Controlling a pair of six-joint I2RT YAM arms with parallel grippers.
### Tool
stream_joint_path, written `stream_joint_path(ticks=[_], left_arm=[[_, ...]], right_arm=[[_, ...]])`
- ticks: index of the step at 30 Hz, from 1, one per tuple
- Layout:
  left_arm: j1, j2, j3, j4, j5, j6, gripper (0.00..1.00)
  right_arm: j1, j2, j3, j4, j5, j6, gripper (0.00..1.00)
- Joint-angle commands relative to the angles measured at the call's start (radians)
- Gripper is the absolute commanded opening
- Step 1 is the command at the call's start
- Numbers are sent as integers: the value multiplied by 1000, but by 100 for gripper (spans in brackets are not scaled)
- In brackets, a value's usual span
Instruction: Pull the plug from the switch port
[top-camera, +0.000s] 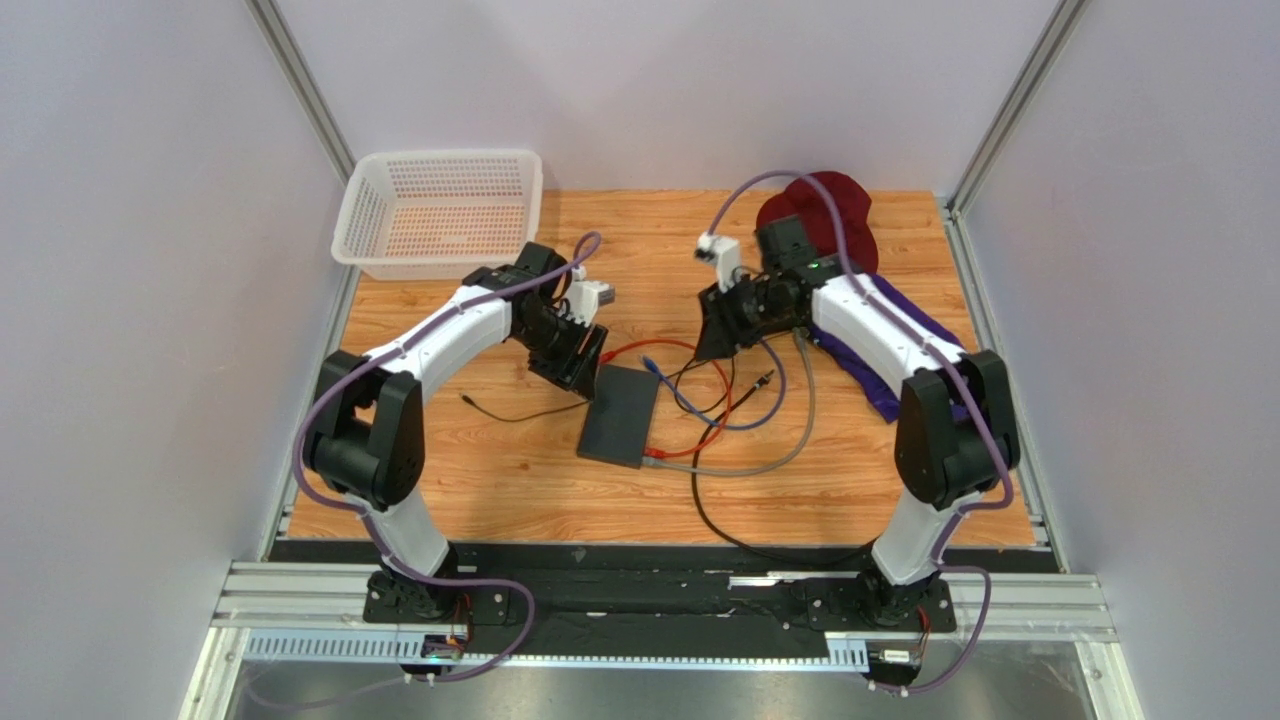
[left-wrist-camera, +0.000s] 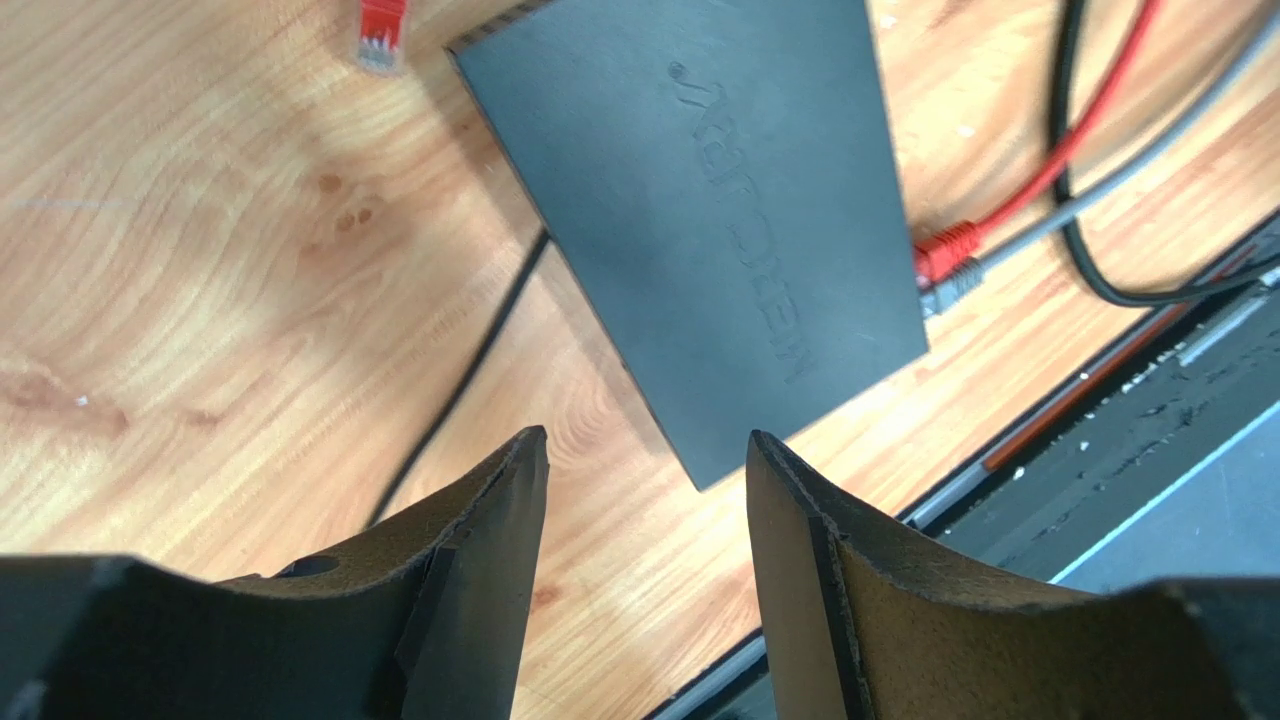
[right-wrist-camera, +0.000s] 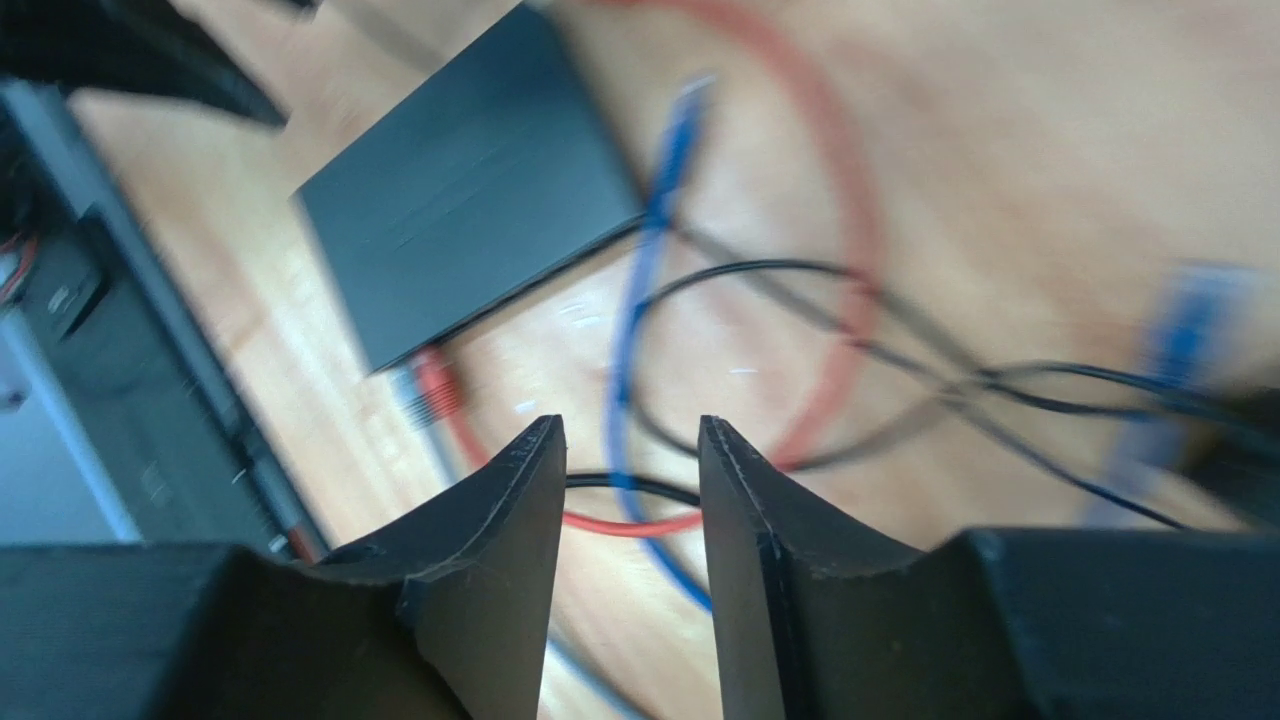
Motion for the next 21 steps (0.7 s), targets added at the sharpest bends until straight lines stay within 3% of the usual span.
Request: stream_joint_path(ticks=[1,5,12,17,21], left_arm=[[0,-76,-81,88,19,-56,60],[2,-108,-149,165,33,-147,61],[2,-18,-137,140,53,-133,60],[17,33,-100,120,58,-128,60],[42,15,-66,85,6,-119,60]], right_arm=[[98,77,-82,-23,-143,-18,41],[181,147,-73,-49,-174,-66,45],[192,270,1,-62,-185,-75,39],[198,403,122,-73,-214,-60,39],[214,506,310,-65,-283,-17,41]])
